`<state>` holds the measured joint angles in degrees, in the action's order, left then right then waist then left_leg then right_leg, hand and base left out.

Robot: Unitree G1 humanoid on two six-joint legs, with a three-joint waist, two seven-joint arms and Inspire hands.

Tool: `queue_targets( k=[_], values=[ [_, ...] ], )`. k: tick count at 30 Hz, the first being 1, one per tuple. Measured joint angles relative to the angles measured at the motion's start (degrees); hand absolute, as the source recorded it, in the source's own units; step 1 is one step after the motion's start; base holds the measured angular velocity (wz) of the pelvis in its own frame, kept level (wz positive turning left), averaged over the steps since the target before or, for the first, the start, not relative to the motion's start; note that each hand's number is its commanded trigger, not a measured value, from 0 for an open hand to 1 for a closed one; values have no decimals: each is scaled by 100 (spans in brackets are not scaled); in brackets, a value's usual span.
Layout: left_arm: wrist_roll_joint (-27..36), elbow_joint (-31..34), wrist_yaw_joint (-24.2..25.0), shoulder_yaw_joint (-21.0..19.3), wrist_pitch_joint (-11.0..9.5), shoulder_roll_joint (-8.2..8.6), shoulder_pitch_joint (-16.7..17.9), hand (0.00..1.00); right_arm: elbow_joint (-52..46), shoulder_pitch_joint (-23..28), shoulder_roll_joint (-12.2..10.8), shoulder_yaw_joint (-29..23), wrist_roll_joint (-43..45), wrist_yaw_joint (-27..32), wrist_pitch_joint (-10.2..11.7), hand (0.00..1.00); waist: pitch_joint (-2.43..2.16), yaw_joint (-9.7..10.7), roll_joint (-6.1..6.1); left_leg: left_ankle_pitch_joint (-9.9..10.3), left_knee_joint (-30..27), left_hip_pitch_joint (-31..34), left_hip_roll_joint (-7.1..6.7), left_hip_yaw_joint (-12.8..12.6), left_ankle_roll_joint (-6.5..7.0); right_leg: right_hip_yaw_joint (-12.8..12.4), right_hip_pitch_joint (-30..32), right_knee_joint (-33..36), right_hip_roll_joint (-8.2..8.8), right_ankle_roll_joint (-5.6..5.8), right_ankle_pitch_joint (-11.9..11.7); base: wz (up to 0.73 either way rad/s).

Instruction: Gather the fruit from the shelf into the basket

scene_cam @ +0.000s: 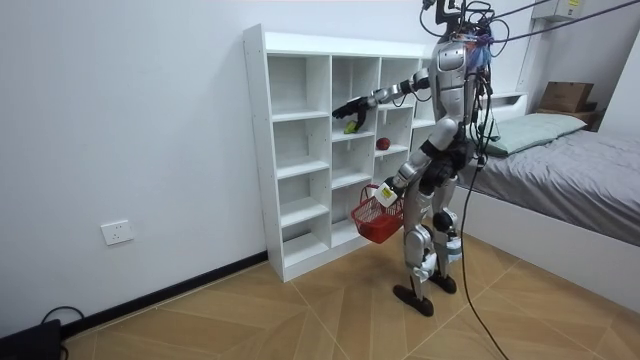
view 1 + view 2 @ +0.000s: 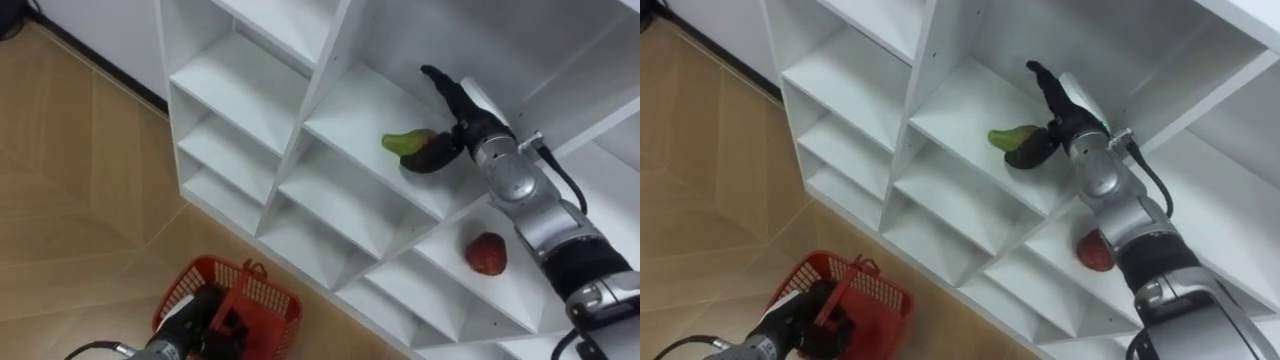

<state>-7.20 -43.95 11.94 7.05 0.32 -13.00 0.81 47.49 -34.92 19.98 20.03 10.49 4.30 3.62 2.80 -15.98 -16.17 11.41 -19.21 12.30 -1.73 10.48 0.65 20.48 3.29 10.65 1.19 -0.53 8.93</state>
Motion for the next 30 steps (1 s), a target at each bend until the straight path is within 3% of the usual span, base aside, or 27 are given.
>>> queue_targets(
  k=[16,30],
  values=[
    [41,1,-4,20,-1,-43,-43,100,161,-56,6,56,22,309,6,0,1,-34,-2,-23,41,115,-11,-39,31,-6,127,13,42,0,1,0],
    [85,7,0,223,-2,8,-68,100,362,-79,6,119,-86,438,138,0,-1,-82,-3,-23,45,110,-7,-45,31,-9,131,14,40,0,0,0]
  ],
)
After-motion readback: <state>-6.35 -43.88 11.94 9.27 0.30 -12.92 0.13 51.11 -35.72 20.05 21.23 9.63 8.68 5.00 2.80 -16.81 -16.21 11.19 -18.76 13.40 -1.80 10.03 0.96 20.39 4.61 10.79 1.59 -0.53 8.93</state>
